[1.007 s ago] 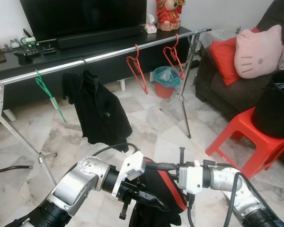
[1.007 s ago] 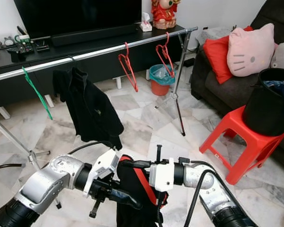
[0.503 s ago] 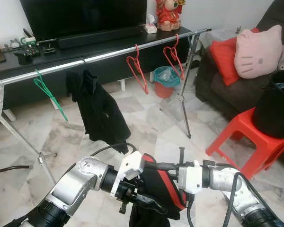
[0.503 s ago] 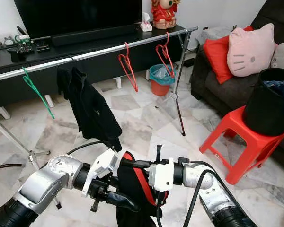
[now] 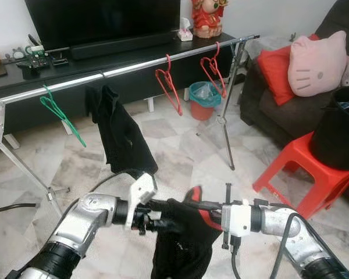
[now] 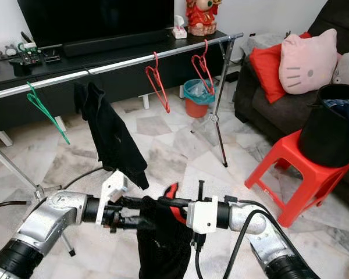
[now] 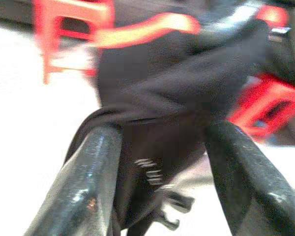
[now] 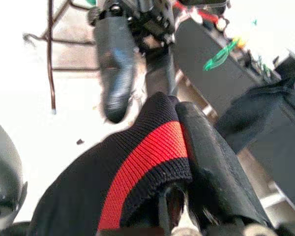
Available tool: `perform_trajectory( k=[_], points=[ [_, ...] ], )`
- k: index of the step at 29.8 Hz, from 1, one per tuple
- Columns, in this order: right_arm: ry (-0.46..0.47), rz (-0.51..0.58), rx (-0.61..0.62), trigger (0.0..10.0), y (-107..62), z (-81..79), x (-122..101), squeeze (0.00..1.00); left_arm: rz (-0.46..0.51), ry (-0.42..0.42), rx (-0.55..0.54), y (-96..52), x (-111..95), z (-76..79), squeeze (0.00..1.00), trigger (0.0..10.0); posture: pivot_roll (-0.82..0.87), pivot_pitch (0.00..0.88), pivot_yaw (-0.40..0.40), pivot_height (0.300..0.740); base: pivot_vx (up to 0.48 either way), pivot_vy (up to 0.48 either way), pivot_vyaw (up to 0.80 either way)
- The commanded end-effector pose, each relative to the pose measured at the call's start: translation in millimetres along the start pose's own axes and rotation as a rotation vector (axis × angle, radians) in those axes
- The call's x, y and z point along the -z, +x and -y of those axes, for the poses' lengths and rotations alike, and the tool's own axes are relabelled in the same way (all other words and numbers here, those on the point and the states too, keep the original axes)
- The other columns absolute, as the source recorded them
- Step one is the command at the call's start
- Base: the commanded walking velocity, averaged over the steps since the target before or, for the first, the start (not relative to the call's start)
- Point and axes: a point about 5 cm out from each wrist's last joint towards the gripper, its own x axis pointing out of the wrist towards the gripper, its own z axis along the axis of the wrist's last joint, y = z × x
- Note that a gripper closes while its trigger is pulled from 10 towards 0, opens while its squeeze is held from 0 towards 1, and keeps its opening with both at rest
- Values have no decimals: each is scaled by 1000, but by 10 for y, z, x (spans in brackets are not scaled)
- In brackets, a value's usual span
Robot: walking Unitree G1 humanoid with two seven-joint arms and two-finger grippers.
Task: Hang hanger
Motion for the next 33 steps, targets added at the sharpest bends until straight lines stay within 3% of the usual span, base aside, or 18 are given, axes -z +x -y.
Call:
perform_trajectory(
  k=[1,4,9,11,12,13,14,15,16,17,18,20,22,25,28,30,32,33],
  points=[
    [-10,-19,19,0,-42,29,21,0,-8,21,-59,-20,-15,-74,0,10000,11,0,7,740,0,0,0],
    [45,-149,92,0,-172,9,243,0,-21,11,-254,-21,137,-234,0,10000,8,0,8,740,0,0,0],
    [101,-340,218,0,-296,13,503,0,-25,-19,-428,-21,242,-360,0,10000,2,0,7,740,0,0,0],
    [111,-367,238,0,-313,9,540,0,-21,-32,-453,-22,257,-378,0,10000,-1,0,9,740,0,0,0],
    [181,-474,339,1294,-365,-13,685,0,-44,-56,-502,-14,334,-398,0,10000,-3,0,13,740,0,0,0],
    [202,-508,372,1294,-383,-25,730,0,-50,-62,-513,-8,360,-401,0,10000,-3,0,13,740,0,0,0],
    [233,-532,401,3137,-396,-42,769,0,-54,-65,-518,0,384,-396,0,10000,-4,0,14,740,0,0,0],
    [268,-568,438,8392,-411,-59,817,0,-57,-65,-534,10,408,-397,0,10000,-4,0,15,740,0,0,0],
    [302,-607,480,8392,-429,-75,866,0,-59,-72,-551,17,433,-400,0,10000,-4,0,15,740,0,0,0],
    [348,-643,532,10000,-448,-97,914,0,-62,-78,-567,24,458,-398,0,10000,-5,0,17,740,0,0,0],
    [425,-692,611,10000,-471,-147,984,0,-61,-92,-605,29,498,-408,0,10000,-6,0,18,740,0,0,0],
    [461,-717,645,10000,-475,-178,1017,0,-59,-102,-631,28,518,-420,0,10000,-7,0,19,740,0,0,0],
    [557,-835,748,10000,-536,-304,1119,0,-70,-127,-681,17,587,-431,0,10000,-8,0,23,740,0,0,0],
    [609,-872,786,10000,-536,-379,1152,0,-79,-148,-713,10,636,-434,0,10000,-6,0,25,740,0,0,0],
    [686,-956,827,10000,-550,-558,1206,0,-107,-172,-771,-7,751,-419,0,10000,-7,0,27,740,0,0,0],
    [714,-1024,882,10000,-635,-629,1239,0,-114,-192,-810,-22,814,-408,0,10000,-8,0,29,740,0,0,0],
    [763,-1126,1032,10000,-866,-688,1279,0,-130,-207,-837,-30,891,-375,0,10000,-9,0,30,740,0,0,0],
    [774,-1140,1057,10000,-899,-695,1284,0,-131,-207,-839,-29,899,-370,0,10000,-9,0,30,740,0,0,0]
  ],
)
